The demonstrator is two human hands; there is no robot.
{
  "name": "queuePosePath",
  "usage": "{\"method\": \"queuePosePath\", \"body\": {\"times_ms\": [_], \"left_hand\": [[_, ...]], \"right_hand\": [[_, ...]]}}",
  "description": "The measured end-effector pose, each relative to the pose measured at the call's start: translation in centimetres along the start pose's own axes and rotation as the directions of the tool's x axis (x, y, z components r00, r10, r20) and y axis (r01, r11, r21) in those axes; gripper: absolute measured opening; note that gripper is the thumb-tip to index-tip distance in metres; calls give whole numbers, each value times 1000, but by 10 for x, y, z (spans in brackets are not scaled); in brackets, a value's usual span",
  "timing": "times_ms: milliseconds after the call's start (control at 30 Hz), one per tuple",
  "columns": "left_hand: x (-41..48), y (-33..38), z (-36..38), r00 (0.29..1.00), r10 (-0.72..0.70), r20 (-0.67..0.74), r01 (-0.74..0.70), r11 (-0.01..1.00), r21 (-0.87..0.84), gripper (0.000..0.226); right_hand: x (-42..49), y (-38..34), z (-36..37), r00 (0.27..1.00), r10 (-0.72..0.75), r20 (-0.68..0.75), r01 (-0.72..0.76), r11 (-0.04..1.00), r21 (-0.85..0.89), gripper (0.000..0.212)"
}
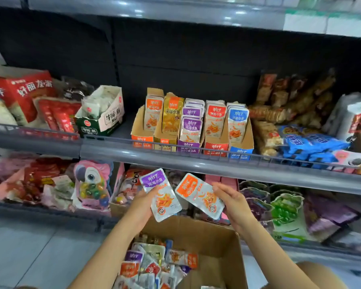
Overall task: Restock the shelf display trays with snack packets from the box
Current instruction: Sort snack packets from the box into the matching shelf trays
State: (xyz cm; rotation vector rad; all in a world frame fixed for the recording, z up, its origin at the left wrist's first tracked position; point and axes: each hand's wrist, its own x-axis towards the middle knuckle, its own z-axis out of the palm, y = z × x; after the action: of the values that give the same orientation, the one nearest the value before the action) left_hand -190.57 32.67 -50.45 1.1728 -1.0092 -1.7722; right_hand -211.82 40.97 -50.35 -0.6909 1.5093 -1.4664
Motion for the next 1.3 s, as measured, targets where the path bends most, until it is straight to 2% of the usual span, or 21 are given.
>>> {"method": "queuePosePath", "body": {"times_ms": [67,133,200,267,333,400,500,600,700,800,900,1033,1100,1300], "left_hand": [[-4,6,0,999,-11,-32,11,1000,-5,10],[-10,12,6,1000,-12,14,13,1000,-22,16],[-20,18,17,994,-1,108,1,1000,-5,24],[-29,22,30,982,59,179,-77,993,94,27],[-33,26,40,981,122,153,-149,972,182,27],[-33,33,42,979,163,118,-184,963,197,28],[-33,49,42,970,172,170,-211,946,247,29],[-35,64,43,958,171,230,-237,925,296,30],[-34,76,41,951,209,226,-264,932,248,32],[-32,88,35,951,200,238,-249,948,199,34],[-27,99,24,944,204,257,-246,958,144,41],[-15,117,3,946,264,185,-291,947,137,32],[-7,125,-5,942,299,150,-321,935,151,31],[25,145,-26,937,341,70,-348,925,152,30]], "right_hand": [[-3,-10,4,999,-20,-47,24,997,79,19],[-9,-18,9,997,-57,-57,63,992,110,21],[-17,-22,17,995,-98,-36,101,990,97,22],[-23,-24,27,991,-134,-11,134,987,84,25],[-28,-29,36,990,-139,18,137,987,86,29],[-29,-38,39,986,-163,48,159,985,64,35],[-28,-64,40,965,-225,134,221,974,39,38],[-21,-89,43,949,-270,163,276,961,-15,35],[-12,-107,53,932,-330,149,346,933,-98,20],[-2,-121,68,922,-374,100,383,918,-101,20],[10,-133,84,949,-304,83,308,950,-42,18],[27,-144,104,968,-110,225,106,994,32,22],[34,-149,114,960,-63,272,48,997,63,20],[53,-167,132,927,-102,361,147,984,-97,26]]}}
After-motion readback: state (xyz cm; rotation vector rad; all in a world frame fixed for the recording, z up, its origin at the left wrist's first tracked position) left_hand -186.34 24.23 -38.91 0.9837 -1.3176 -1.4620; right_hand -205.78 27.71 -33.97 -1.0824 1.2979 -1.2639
